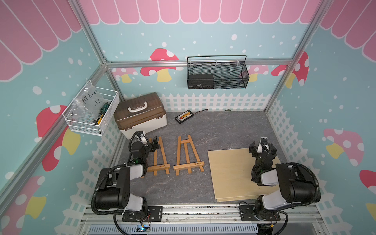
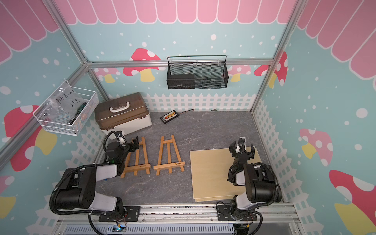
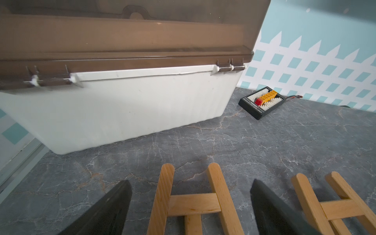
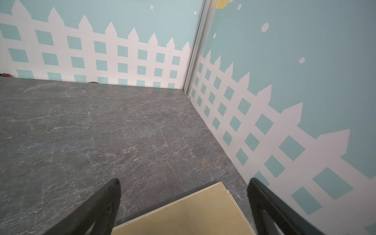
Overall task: Disassemble the easel
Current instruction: Reset both arms
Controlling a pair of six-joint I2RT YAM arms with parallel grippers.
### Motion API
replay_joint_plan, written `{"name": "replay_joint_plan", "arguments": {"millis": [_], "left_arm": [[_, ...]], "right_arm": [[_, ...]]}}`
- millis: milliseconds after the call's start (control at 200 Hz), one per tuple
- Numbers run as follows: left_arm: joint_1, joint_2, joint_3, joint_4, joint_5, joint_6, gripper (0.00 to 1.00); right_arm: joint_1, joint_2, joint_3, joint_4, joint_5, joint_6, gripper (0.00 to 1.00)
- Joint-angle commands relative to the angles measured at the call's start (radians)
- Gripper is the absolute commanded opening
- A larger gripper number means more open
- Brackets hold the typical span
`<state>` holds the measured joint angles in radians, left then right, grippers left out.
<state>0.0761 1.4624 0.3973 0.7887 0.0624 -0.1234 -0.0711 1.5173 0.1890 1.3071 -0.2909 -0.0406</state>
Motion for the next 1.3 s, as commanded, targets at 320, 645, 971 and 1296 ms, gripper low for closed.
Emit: {"name": "replay_joint_plan", "arguments": {"millis": [320, 645, 971, 1296], "left_arm": [[-0.003, 0.007, 0.009, 0.011, -0.011, 0.021, 0.96], [-0.004, 0.007, -0.002, 0.03, -0.011, 0.021, 0.96], [-0.004, 0.007, -0.006, 0.041, -0.009, 0.022, 0.97], [-0.004, 0.007, -0.006, 0.038, -0.011, 0.023, 0.97]], "right_arm": [[0.002, 0.011, 0.021, -0.009, 0.112, 0.024, 1.0], [0.002, 0.007, 0.014, -0.001, 0.113, 0.024, 1.0], [-0.002, -0.001, -0.014, 0.044, -0.048, -0.033, 1.0], [-0.003, 0.005, 0.008, 0.011, 0.061, 0.01, 1.0]]}}
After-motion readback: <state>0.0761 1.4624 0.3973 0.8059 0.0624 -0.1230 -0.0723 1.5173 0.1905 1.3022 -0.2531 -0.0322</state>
